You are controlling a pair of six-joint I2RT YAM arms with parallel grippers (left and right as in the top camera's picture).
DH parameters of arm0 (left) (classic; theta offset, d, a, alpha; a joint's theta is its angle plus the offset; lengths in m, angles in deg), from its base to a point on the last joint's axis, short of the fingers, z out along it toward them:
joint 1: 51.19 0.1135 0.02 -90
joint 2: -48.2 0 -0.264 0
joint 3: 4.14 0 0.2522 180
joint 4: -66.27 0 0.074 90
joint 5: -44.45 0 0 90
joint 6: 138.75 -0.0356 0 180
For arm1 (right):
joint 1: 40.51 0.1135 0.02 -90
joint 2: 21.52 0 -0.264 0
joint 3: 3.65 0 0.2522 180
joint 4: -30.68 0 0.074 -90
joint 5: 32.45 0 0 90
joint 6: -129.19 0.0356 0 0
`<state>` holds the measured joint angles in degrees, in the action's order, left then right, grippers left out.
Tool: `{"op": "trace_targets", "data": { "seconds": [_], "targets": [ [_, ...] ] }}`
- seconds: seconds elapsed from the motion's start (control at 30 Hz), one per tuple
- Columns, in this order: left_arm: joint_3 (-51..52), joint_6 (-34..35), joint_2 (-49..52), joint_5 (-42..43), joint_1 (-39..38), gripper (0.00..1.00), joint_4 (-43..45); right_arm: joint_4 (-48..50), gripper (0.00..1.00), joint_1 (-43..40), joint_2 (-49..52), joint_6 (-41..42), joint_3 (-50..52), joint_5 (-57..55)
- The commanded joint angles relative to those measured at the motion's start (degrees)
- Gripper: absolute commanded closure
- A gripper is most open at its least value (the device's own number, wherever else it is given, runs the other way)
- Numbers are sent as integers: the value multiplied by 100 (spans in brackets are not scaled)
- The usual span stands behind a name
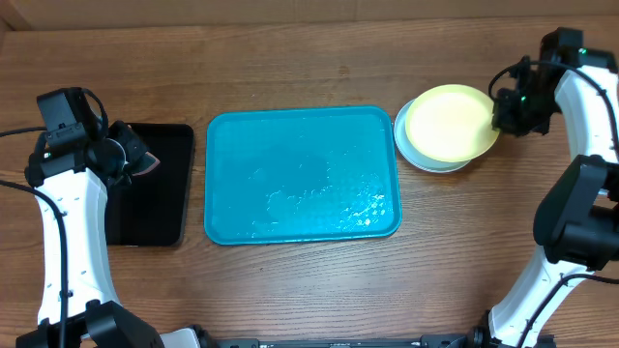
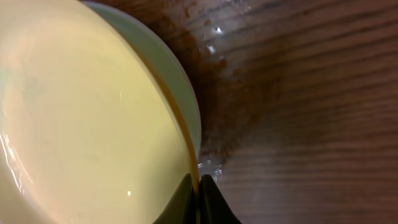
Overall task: Clean dirty plates on tray and stack at the side
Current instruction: 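Lift the yellow plate with the right gripper onto the plate stack, then release the yellow plate and drop the sponge onto the black tray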
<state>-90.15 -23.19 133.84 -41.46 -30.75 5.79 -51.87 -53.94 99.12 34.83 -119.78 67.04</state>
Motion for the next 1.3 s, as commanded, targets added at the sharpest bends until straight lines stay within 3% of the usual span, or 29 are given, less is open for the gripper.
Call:
{"op": "trace_targets", "data": {
  "seconds": [0.0, 0.03, 0.07, 0.1, 0.17, 0.2, 0.43, 0.77, 0.83, 0.97, 1.03, 1.27],
  "targets": [
    [13, -28, 33, 17, -24, 96, 28, 280, 92, 129, -76, 31, 267, 308],
    [13, -28, 33, 17, -24, 96, 26, 348, 87, 173, -76, 31, 315, 323],
    [15, -28, 33, 17, -24, 96, 28, 378, 75, 214, -76, 33, 332, 332],
    [15, -28, 33, 20, -24, 96, 28, 385, 40, 256, -76, 31, 334, 354],
    [15, -28, 33, 15, -24, 96, 46, 382, 19, 358, -83, 31, 323, 417],
    [17, -31, 44, -17, -24, 96, 70, 385, 0, 400, -92, 33, 321, 433],
    [208, -31, 356, -236, -22, 96, 256, -20, 0, 542, -382, 286, 125, 870],
    [328, -286, 1438, -466, 44, 94, 688, -363, 0, 933, -2046, 98, 125, 1296],
    [328, -284, 1589, -459, 92, 84, 688, -411, 0, 1067, -2382, 96, 125, 1287],
    [328, -284, 1711, -376, 136, 31, 686, -431, 0, 1357, -2966, 101, 127, 1287],
    [326, -284, 1709, -361, 136, 15, 710, -442, 0, 1510, -3244, 101, 125, 1285],
    [-70, -284, 1467, -354, 186, 13, 365, -553, 0, 1884, -4022, 140, 127, 1086]
  ]
}}
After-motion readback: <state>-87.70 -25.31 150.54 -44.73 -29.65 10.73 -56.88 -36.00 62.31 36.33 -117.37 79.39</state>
